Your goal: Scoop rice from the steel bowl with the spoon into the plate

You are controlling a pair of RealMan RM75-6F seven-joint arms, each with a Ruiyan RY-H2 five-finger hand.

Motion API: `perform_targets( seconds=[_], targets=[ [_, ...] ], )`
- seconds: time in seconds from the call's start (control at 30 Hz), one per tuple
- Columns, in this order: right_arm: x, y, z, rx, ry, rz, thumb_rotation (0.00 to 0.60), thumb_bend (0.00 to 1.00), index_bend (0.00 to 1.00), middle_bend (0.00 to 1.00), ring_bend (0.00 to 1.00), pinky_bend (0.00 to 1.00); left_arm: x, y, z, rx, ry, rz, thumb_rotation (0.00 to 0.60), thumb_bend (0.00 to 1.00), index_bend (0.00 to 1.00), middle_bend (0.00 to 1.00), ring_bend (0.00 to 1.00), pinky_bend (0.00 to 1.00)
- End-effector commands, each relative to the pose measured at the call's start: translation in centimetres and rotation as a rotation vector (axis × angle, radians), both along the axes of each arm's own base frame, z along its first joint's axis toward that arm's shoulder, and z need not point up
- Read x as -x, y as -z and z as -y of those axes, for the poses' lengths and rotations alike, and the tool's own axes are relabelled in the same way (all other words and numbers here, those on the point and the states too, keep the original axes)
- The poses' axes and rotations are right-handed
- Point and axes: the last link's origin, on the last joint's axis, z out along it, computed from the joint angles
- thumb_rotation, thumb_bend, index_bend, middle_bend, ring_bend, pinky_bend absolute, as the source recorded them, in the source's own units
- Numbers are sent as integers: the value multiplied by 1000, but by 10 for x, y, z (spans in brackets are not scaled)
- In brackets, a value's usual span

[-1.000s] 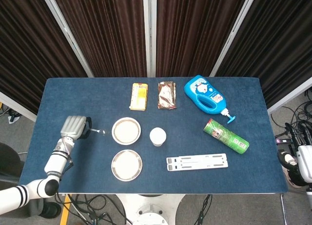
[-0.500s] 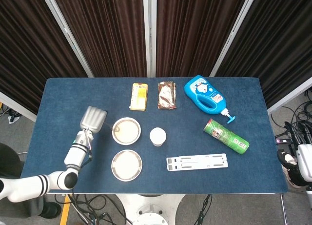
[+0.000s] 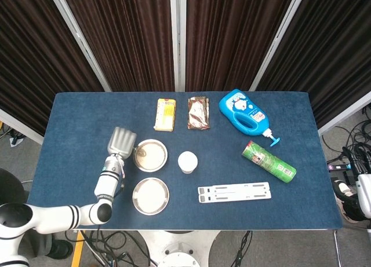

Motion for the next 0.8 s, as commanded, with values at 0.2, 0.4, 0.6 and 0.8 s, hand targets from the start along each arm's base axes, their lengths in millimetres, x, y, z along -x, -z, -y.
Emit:
perform_targets(
  seconds=[0.2,0.4,0.6,0.8],
  targets=[
    [2,0,-1,0,9,2,600,245,0,178,0,0,-5,17,9,20,22,-21,600,535,635,961,902,1000],
    [2,0,-1,-3,8,5,600,244,0,178,0,0,-9,22,11,33,-5,41,600,535,635,961,902,1000],
    [1,0,1,-4,2,5,600,245,0,178,0,0,-6,8,7,10,-83,201,600,535,635,961,902,1000],
    [0,0,0,0,0,5,600,244,0,178,0,0,15,-9,6,5,-174,366,600,535,634,961,901,1000]
  ],
)
